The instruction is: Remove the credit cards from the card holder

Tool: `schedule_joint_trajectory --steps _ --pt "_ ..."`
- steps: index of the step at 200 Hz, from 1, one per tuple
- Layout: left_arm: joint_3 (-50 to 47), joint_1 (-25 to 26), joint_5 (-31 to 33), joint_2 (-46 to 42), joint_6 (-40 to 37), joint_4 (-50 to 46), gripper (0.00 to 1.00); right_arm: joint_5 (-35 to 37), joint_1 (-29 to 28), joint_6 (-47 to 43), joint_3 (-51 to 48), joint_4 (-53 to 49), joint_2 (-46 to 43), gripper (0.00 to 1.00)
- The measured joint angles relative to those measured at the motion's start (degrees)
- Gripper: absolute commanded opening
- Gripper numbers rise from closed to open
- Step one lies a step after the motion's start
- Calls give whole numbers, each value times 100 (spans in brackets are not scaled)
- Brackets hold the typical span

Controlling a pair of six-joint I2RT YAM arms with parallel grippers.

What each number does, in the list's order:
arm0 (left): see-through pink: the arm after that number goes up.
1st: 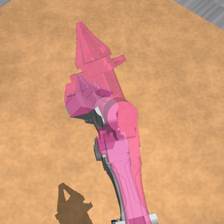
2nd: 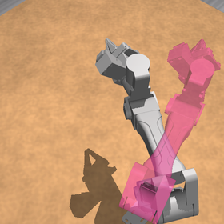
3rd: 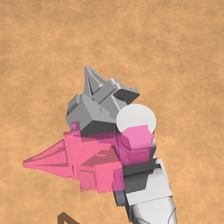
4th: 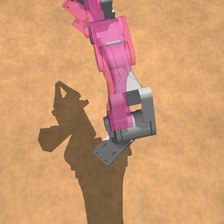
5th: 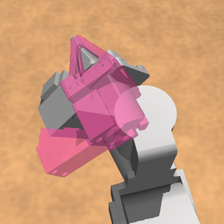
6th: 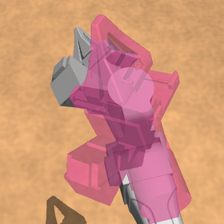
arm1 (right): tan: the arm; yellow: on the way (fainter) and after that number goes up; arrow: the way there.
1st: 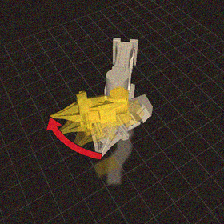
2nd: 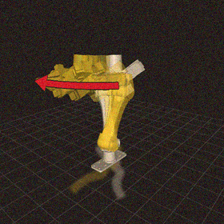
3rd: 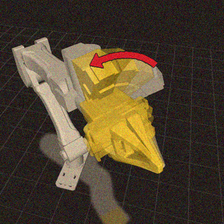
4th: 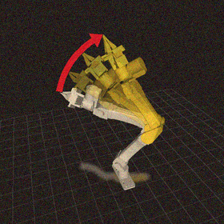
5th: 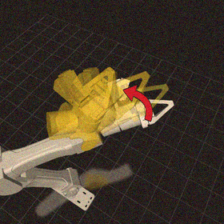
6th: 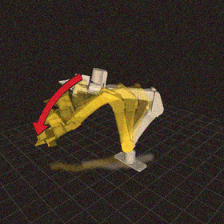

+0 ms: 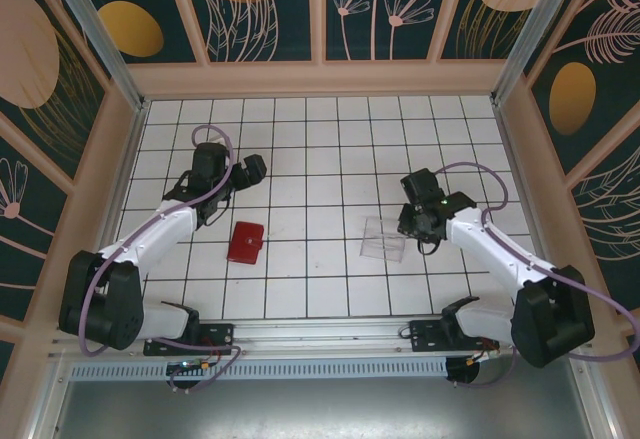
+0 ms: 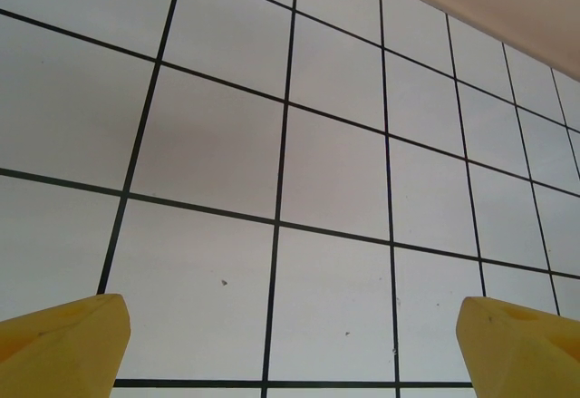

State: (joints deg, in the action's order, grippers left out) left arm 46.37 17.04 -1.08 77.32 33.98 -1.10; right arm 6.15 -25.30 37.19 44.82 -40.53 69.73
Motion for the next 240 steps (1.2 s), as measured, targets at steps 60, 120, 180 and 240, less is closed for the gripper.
schedule_joint_trajectory --steps 60,120,180,240 --pt "-39 0 -2 2 85 2 94 -15 0 -280 -74 332 199 24" --pt "-39 0 -63 2 192 2 94 -72 0 -439 -175 577 452 19" --pt "-39 0 9 -22 177 -76 95 -92 -120 -538 -162 723 501 11" --pt "-28 0 262 -31 83 -929 93 138 -636 -518 898 791 1631 9"
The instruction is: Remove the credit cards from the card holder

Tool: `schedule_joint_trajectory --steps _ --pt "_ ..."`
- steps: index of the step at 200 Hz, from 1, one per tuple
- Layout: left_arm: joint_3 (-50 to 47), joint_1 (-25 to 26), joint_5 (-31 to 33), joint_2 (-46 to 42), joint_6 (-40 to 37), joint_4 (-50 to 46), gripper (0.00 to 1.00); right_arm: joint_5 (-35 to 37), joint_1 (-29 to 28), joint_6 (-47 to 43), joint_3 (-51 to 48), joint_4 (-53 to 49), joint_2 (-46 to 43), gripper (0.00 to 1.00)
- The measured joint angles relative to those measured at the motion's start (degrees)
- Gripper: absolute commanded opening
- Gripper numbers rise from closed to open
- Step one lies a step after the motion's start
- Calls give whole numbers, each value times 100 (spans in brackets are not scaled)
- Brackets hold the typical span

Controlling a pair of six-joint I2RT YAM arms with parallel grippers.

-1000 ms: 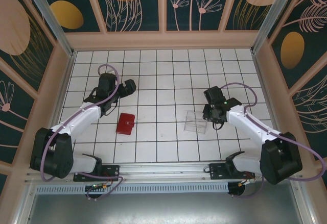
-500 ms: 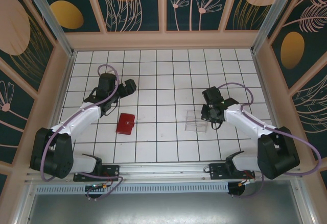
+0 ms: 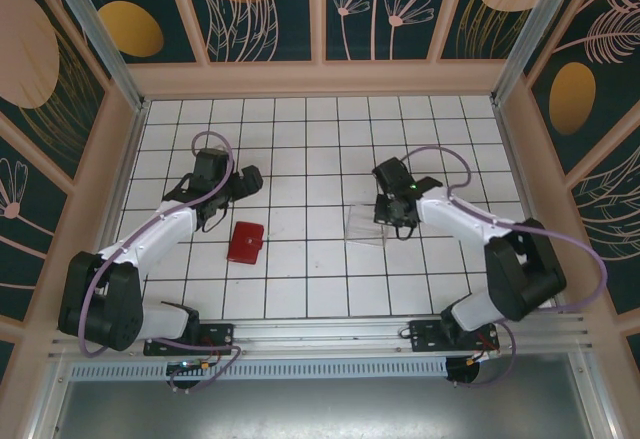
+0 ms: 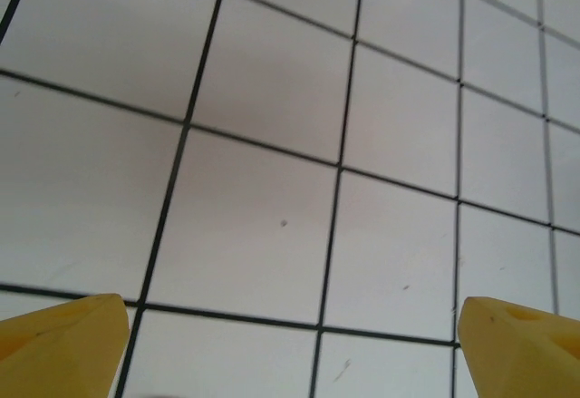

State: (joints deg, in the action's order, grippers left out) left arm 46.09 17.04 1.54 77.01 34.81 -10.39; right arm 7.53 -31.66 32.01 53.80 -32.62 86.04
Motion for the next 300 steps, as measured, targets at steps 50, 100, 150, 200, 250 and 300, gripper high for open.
schedule_joint_trajectory --steps 50,100,150,200,250,300 --pt "-356 0 -157 15 177 -627 91 155 -509 -212 1589 125 1390 9" --pt "-1364 50 -669 -173 496 -780 88 149 -671 -625 2586 149 2350 11" --pt "-1633 140 -922 -367 763 -352 81 142 -671 -791 2780 39 2481 36" --pt "-1784 590 -920 -402 1191 -17 69 144 -671 -767 2708 -136 2223 42" --pt "-1759 1432 -1029 -184 1659 234 54 166 -693 -678 2319 -271 1078 42" --pt "-1399 1950 -1088 -24 1788 -120 64 -92 -977 -621 1875 -293 566 41"
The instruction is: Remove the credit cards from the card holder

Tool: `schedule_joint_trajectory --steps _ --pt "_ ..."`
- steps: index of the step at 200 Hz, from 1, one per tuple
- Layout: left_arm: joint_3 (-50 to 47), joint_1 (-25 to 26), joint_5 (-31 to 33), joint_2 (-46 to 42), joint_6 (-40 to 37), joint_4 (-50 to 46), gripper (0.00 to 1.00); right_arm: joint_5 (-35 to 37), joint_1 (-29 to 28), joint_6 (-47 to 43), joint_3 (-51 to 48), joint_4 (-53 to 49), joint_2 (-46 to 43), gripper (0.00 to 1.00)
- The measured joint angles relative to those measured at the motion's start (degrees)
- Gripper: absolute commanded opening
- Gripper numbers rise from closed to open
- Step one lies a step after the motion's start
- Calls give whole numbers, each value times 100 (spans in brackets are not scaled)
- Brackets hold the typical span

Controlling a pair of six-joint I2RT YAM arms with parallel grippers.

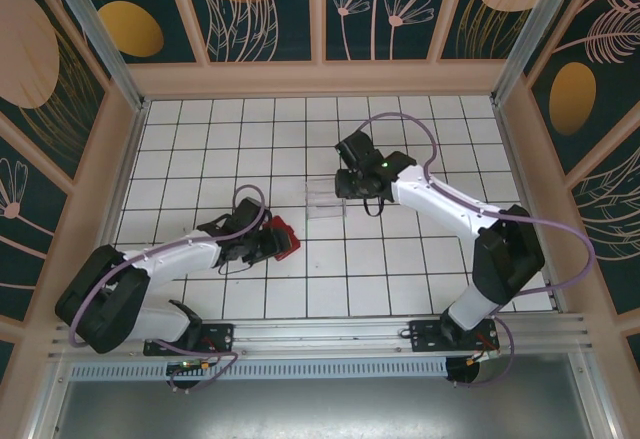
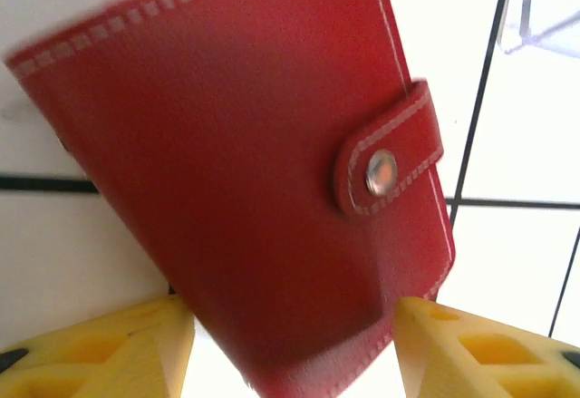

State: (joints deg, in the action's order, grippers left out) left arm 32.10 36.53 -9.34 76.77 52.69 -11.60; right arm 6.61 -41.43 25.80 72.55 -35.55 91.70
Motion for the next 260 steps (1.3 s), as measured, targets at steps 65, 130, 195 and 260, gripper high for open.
schedule_joint_trajectory --steps 65,130,195,260 --pt "470 -999 162 -350 -297 -540 76 -979 -629 -372 -299 511 144 41" --pt "1513 -1071 76 1217 -1073 -715 77 -1075 -699 -885 -308 627 273 41" --pt "2122 -1071 802 1812 -1683 -1311 70 -925 -699 -903 -308 555 219 41" --pt "2122 -763 509 1926 -1790 -1419 65 -809 -699 -1073 -411 514 -66 40"
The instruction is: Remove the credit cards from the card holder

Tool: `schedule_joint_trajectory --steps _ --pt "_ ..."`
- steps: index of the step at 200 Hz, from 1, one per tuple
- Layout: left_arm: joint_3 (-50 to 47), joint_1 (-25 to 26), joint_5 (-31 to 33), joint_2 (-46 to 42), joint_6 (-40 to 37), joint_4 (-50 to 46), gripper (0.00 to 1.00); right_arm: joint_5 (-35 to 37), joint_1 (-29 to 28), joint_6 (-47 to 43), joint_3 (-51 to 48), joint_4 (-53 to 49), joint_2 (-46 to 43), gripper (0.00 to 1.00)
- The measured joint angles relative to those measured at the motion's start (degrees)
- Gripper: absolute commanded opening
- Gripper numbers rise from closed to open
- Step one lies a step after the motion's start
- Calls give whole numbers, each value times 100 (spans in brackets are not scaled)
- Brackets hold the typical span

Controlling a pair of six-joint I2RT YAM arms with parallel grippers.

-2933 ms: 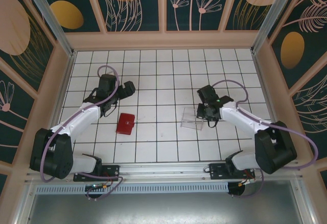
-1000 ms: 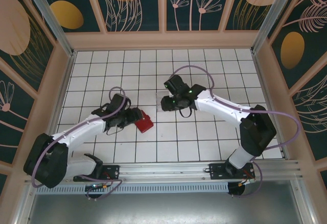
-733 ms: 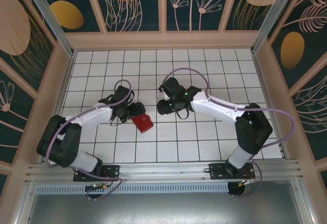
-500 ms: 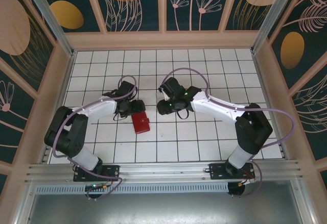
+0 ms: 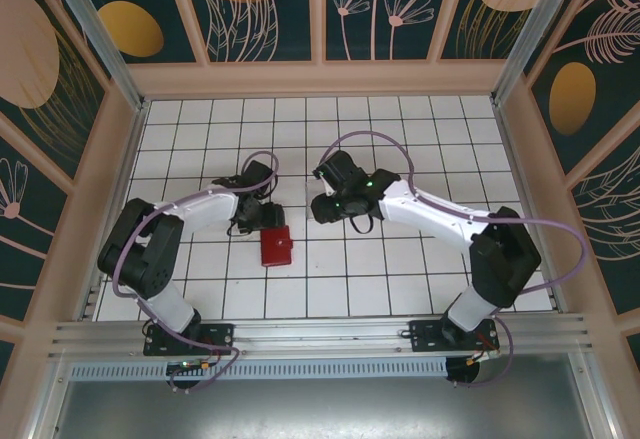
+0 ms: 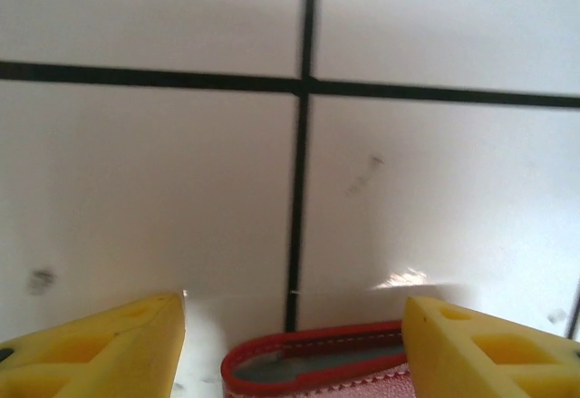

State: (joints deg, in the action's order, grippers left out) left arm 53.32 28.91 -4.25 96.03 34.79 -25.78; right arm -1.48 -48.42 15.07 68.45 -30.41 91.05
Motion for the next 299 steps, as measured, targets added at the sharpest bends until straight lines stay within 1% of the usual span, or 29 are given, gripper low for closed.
schedule_joint_trajectory --steps 35,64,93,112,140,156,176,211,247,299 --pt "-216 313 -328 -168 151 76 65 -57 -2 -470 -358 133 -332 39" --pt "-431 363 -258 -509 341 96 66 -203 -59 -885 -592 323 -411 38" --pt "-496 280 -146 -1082 476 44 67 -260 -455 -1237 -702 544 -396 37" --pt "-688 61 -181 -1464 514 109 67 -249 -752 -1309 -590 599 -232 37" --pt "-1325 -619 -415 -1919 533 205 66 -157 -1036 -1255 26 476 479 36" --pt "-1565 -887 -511 -2028 533 221 66 -118 -1147 -1167 431 321 905 36" --pt "-1829 -1217 -817 -2118 527 339 64 -94 -1296 -1084 866 109 1381 36" --pt "-2098 -1812 -1163 -2247 485 463 65 -37 -1478 -981 1469 -328 1974 35" --pt "-2098 -1950 -1331 -2293 444 610 66 -2 -1569 -979 1821 -595 2347 35" --pt "-2098 -1954 -1403 -2291 426 629 66 22 -1641 -1008 1978 -767 2623 38"
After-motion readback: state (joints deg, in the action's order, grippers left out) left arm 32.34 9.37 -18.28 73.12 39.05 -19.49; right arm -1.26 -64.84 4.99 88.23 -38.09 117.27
